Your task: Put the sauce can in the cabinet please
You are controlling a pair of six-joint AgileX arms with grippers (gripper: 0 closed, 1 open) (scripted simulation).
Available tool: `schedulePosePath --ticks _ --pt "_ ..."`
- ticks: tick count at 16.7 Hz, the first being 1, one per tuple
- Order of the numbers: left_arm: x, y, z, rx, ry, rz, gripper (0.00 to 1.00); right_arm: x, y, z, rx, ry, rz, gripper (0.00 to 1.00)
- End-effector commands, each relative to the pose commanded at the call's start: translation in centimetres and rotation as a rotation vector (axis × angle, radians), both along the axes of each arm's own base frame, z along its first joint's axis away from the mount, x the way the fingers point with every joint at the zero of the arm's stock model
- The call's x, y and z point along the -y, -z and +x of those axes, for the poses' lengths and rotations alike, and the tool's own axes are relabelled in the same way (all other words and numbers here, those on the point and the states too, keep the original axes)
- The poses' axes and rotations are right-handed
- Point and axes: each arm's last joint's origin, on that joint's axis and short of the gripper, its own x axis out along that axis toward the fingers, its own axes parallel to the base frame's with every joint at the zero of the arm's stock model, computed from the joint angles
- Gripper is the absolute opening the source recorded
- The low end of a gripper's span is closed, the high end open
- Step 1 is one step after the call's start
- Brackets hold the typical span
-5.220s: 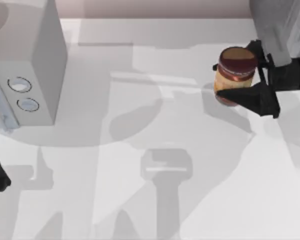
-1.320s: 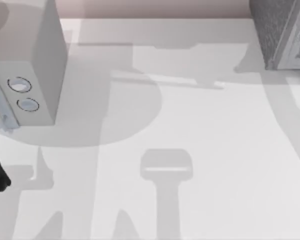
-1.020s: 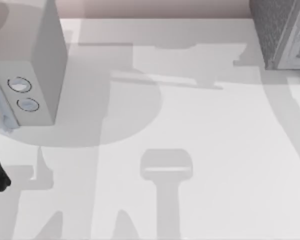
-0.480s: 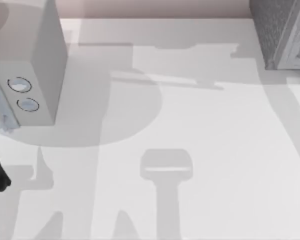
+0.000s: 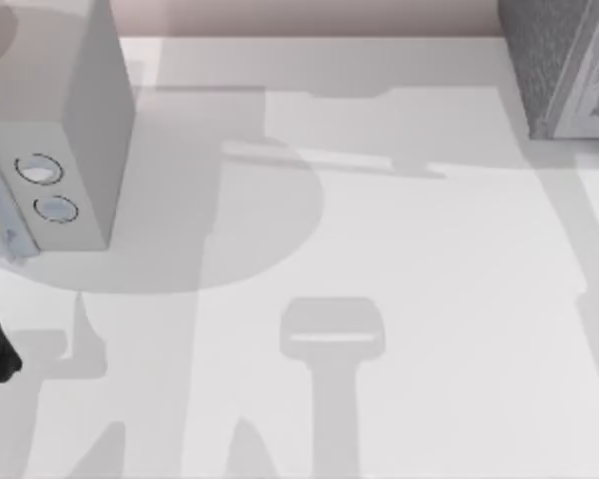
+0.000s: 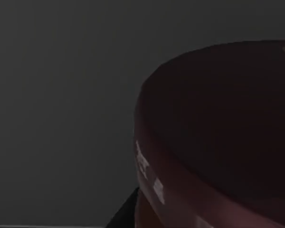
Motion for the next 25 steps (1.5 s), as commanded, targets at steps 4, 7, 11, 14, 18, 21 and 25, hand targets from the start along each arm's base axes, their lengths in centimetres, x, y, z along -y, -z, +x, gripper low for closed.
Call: schedulePosePath --ticks 4,7,11,14,18,21,25 --pt "0.0 0.0 0.0 0.0 0.0 0.0 1.0 0.53 0.24 1.4 0.013 0.012 0.004 0.0" --pt "0.0 0.0 0.0 0.0 0.0 0.0 1.0 0.53 0.24 1.4 0.013 0.012 0.004 0.0" --pt "0.0 0.0 0.0 0.0 0.0 0.0 1.0 0.53 0.24 1.4 0.013 0.012 0.004 0.3" --pt "0.0 0.0 0.0 0.0 0.0 0.0 1.0 0.53 0.24 1.4 0.013 0.012 0.004 0.53" --pt "0.0 0.0 0.0 0.0 0.0 0.0 1.0 0.53 0.24 1.4 0.013 0.012 0.004 0.83" --pt "0.0 0.0 0.0 0.0 0.0 0.0 1.0 0.53 0.24 1.4 0.013 0.012 0.004 1.0" --pt "0.0 0.0 0.0 0.0 0.0 0.0 1.0 0.53 0.24 1.4 0.013 0.012 0.004 1.0"
